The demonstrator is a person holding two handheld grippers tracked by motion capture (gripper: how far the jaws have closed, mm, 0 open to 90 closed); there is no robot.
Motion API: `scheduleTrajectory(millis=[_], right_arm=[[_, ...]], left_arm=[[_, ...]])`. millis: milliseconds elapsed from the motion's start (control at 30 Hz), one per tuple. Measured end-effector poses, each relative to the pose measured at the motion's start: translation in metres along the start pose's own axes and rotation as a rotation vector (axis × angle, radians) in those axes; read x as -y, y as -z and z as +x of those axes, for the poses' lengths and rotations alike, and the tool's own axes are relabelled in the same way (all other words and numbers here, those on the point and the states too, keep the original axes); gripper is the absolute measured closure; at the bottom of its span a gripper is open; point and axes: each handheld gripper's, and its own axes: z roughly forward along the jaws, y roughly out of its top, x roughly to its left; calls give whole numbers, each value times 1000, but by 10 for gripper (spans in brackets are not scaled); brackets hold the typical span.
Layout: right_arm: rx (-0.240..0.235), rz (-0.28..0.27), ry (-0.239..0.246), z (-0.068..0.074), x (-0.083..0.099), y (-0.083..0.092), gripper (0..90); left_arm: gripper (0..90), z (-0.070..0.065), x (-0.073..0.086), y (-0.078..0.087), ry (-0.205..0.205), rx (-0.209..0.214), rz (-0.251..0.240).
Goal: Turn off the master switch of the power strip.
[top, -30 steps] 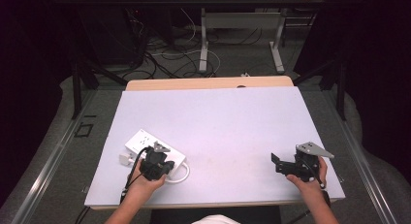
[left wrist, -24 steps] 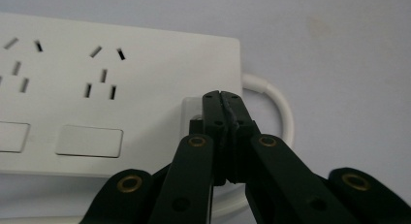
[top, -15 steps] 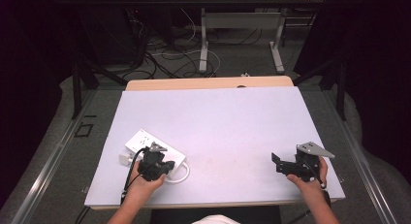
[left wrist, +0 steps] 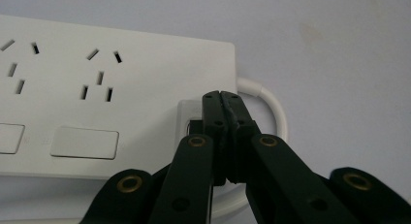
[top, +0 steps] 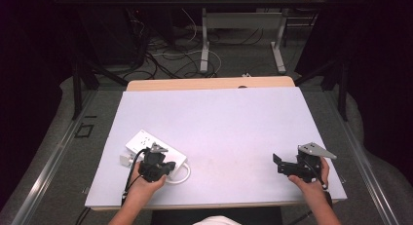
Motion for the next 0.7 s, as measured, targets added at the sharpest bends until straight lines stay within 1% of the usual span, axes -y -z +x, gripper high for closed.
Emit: scheduleTrajectory(millis=[33,100,133,267,333,433,467,533,567,600,633,667,700], right_arm=[[0,-1,2,0,0,0,3],[-1,-1,0,0,0,0,3],[-1,-1,-3,0,0,0,3],[-1,2,1,0,0,0,3],[-1,0,-7,1,0,0,3],[-1,-3,-1,0,0,0,3],[-2,-3,-1,0,0,0,3],[0,3,-5,0,0,0,3],[3,-4,-4,0,0,0,3],[2,-3,-5,1,0,0,3],[1,7,-3,1,0,0,3],[0,2,-4,1,0,0,3],[1,2,6,0,0,0,3]], left_arm=[[900,1,0,0,-6,0,3],[900,1,0,1,-6,3,12],[900,1,0,1,-4,-2,3],[897,1,0,2,3,-5,-2],[892,1,0,3,1,1,-8],[887,1,-1,4,0,2,1],[882,1,0,4,1,-3,-7],[874,1,0,4,-1,-2,-7],[870,0,0,5,7,0,-11],[866,1,0,5,-2,-2,-13],[861,1,0,5,0,0,-17],[855,2,-1,6,-1,5,-8],[848,1,0,6,2,2,-21]])
